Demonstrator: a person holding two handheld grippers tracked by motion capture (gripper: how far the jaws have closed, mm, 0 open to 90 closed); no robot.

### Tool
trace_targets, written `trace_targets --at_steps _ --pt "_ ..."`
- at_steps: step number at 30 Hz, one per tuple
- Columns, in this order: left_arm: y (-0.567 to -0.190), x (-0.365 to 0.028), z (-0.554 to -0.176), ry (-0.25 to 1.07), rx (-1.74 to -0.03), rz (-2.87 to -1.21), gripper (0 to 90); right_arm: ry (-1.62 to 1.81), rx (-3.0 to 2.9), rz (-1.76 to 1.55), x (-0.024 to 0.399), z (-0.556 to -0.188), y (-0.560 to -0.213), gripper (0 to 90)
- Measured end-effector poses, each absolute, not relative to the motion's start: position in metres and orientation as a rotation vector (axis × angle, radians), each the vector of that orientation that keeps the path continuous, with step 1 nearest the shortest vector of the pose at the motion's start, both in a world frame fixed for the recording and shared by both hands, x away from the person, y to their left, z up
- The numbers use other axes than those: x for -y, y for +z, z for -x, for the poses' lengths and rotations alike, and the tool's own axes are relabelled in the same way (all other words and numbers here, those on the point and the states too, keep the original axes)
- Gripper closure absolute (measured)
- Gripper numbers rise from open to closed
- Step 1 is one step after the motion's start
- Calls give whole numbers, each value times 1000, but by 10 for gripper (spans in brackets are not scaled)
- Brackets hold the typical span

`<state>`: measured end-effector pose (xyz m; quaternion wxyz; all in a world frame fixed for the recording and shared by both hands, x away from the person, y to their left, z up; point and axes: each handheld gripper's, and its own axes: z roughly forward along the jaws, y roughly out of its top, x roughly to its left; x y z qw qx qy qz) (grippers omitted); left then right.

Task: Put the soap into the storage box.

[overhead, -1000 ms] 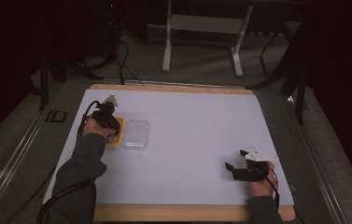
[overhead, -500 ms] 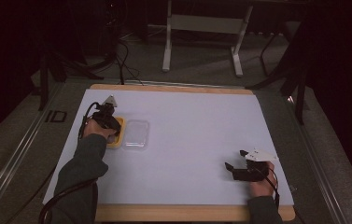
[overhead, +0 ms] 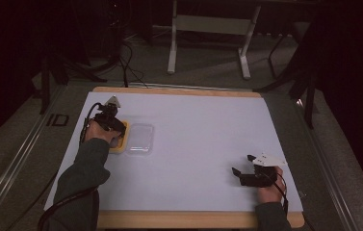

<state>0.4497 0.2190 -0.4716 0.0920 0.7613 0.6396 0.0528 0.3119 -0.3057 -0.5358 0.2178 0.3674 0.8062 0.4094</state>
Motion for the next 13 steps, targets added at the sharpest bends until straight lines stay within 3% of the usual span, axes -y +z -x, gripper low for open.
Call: trace_targets --at_steps 13 --pt "-452 -236 -417 303 -1711 -2161 348 1135 -2232 -1026 306 -312 -536 156"
